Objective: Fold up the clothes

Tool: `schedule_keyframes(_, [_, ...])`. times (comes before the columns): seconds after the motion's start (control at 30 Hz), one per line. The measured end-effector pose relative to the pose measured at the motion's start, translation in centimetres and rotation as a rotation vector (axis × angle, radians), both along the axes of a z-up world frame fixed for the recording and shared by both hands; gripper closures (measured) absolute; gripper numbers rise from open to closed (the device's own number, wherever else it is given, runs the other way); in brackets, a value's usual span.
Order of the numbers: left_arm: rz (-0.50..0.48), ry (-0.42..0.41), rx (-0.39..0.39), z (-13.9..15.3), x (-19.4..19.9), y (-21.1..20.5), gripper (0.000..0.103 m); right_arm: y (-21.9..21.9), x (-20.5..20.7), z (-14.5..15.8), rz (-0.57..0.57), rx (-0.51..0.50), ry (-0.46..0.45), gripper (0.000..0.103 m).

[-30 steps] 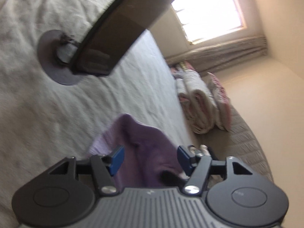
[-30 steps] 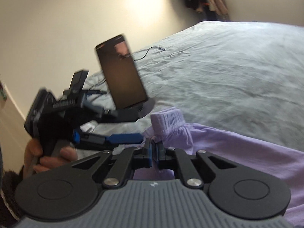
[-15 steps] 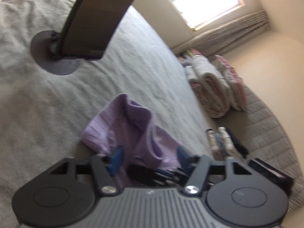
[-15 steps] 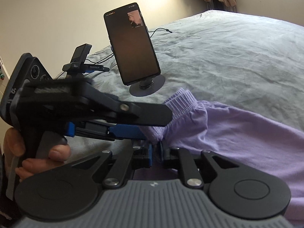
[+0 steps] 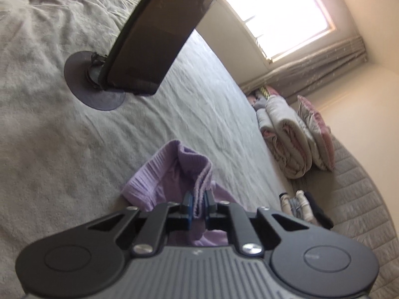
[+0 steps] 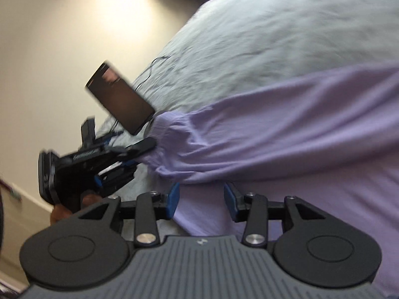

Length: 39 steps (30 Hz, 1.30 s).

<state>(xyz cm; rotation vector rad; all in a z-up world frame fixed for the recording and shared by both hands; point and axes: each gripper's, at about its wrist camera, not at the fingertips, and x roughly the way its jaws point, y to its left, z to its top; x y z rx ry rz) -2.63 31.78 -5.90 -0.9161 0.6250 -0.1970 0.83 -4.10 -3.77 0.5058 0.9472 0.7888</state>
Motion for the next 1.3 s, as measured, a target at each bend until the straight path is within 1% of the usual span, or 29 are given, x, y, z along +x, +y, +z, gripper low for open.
schedule_keyframes(0.17, [0.03,-0.01,-0.014,0.4,-0.3,0.1,0.095,-2.6,1.0,-1.3,-0.147,0.134,0.094,0.059])
schedule_keyframes(0.3, [0.049,0.0,0.001,0.5,-0.6,0.1,0.095,-4.0,2.1,-1.5,-0.242,0.194,0.118,0.06])
schedule_keyframes(0.4, [0.064,0.022,0.002,0.2,-0.5,0.3,0.096,-5.6,2.6,-1.7,-0.326,0.236,0.131,0.067])
schedule_keyframes(0.47, [0.073,0.034,-0.001,0.0,-0.4,0.5,0.096,-6.7,2.8,-2.2,-0.392,0.271,0.163,0.074])
schedule_keyframes(0.53, [0.08,0.037,-0.005,0.1,-0.5,0.7,0.096,-7.8,2.8,-2.6,-0.443,0.311,0.206,0.077])
schedule_keyframes(0.6, [0.084,0.032,-0.01,0.2,-0.6,0.8,0.096,-9.0,2.7,-3.0,-0.494,0.352,0.249,0.077])
schedule_keyframes(0.63, [0.085,0.028,-0.012,0.2,-0.6,0.9,0.096,-9.4,2.5,-3.0,-0.505,0.368,0.274,0.073])
schedule_keyframes(0.67, [0.085,0.025,-0.015,0.3,-0.6,0.9,0.096,-9.6,2.2,-2.8,-0.498,0.369,0.296,0.069])
schedule_keyframes(0.77, [0.086,0.023,-0.018,0.4,-0.6,1.0,0.096,-9.8,0.8,-1.8,-0.47,0.313,0.33,0.066])
schedule_keyframes(0.83, [0.086,0.024,-0.017,0.4,-0.6,0.9,0.096,-9.7,0.0,-1.8,-0.466,0.291,0.35,0.066])
schedule_keyframes(1.0, [0.089,0.022,0.001,0.6,-0.8,0.6,0.096,-9.4,0.4,-1.7,-0.487,0.279,0.326,0.066])
schedule_keyframes(1.1, [0.094,0.024,0.023,0.7,-1.0,0.5,0.096,-9.5,1.5,-1.7,-0.521,0.264,0.284,0.071])
schedule_keyframes(1.2, [0.101,0.039,0.033,0.5,-0.7,0.6,0.096,-9.7,2.5,-1.7,-0.557,0.262,0.232,0.073])
schedule_keyframes(1.23, [0.103,0.043,0.033,0.4,-0.6,0.7,0.096,-9.9,2.8,-1.8,-0.573,0.27,0.216,0.074])
schedule_keyframes(1.27, [0.105,0.046,0.035,0.4,-0.5,0.7,0.096,-10.3,3.0,-1.9,-0.592,0.284,0.203,0.077])
schedule_keyframes(1.3, [0.107,0.049,0.037,0.4,-0.4,0.7,0.096,-10.6,3.3,-2.0,-0.611,0.297,0.19,0.077])
